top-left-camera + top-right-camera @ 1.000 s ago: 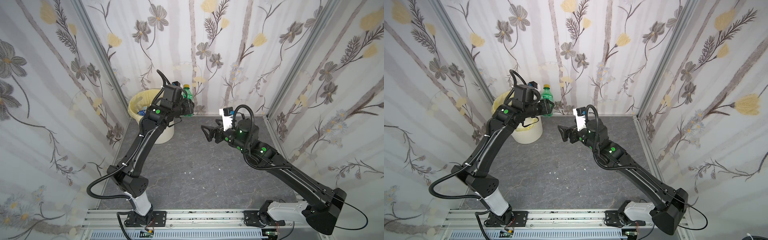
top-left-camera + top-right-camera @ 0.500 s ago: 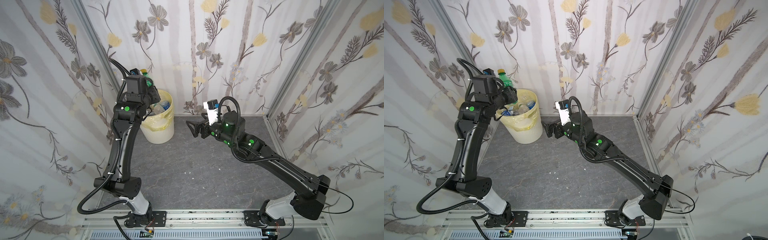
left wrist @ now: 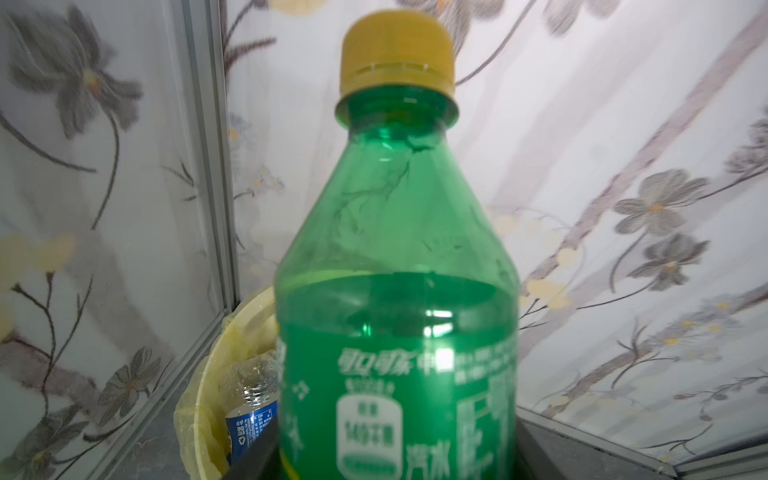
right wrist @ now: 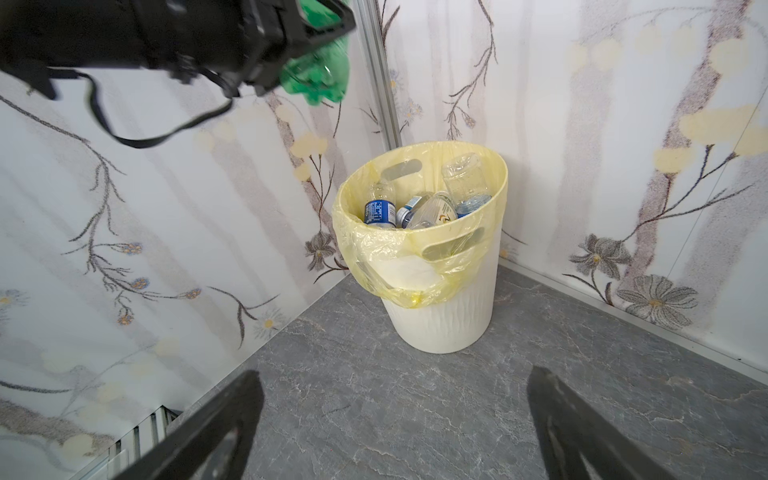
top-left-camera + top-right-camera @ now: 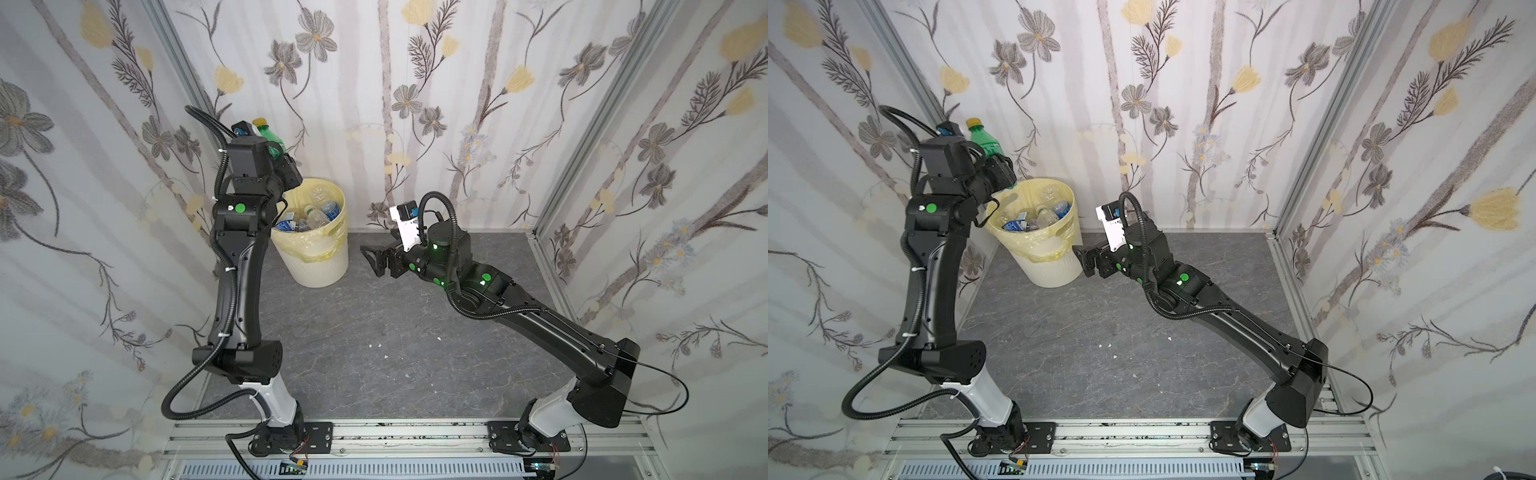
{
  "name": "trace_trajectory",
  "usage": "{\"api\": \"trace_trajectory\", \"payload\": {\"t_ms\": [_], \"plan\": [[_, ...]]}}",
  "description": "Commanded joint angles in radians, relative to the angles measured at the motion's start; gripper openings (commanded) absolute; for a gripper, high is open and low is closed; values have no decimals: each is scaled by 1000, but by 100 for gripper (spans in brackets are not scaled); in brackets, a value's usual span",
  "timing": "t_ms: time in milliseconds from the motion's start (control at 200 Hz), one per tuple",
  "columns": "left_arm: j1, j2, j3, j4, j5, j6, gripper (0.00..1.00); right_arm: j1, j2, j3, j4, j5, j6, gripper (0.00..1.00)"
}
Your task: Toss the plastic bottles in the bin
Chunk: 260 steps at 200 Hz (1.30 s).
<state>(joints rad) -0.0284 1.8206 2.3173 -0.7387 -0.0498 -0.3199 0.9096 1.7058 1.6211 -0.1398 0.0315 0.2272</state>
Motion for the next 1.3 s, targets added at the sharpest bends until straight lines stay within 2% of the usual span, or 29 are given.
{"api": "trace_trajectory", "payload": {"t_ms": [0,60,95,475,624,814,879,1094,1134,1294], "plan": [[24,80,-7,-47,113,-23,82,3,4,-12,12,-18,7,100],[5,69,10,-44,114,-18,96,4,-1,-33,21,-15,14,100],[-4,61,30,-44,109,-19,100,4,-5,-45,26,-12,16,100],[-30,-95,-2,-37,55,-31,100,5,-13,-103,58,-31,47,100],[-43,-120,-18,-32,87,-43,100,5,-38,-135,69,-24,51,100],[-131,-169,-85,15,103,-3,100,-6,-86,-188,69,13,51,100],[-170,-210,-167,71,96,16,100,-19,-104,-212,69,28,52,100],[-212,-497,-728,451,106,40,100,-81,-205,-313,66,110,63,100],[-214,-540,-805,502,105,58,100,-130,-225,-337,66,125,64,100],[-214,-637,-1014,564,22,131,100,-217,-302,-442,71,229,57,100]]}}
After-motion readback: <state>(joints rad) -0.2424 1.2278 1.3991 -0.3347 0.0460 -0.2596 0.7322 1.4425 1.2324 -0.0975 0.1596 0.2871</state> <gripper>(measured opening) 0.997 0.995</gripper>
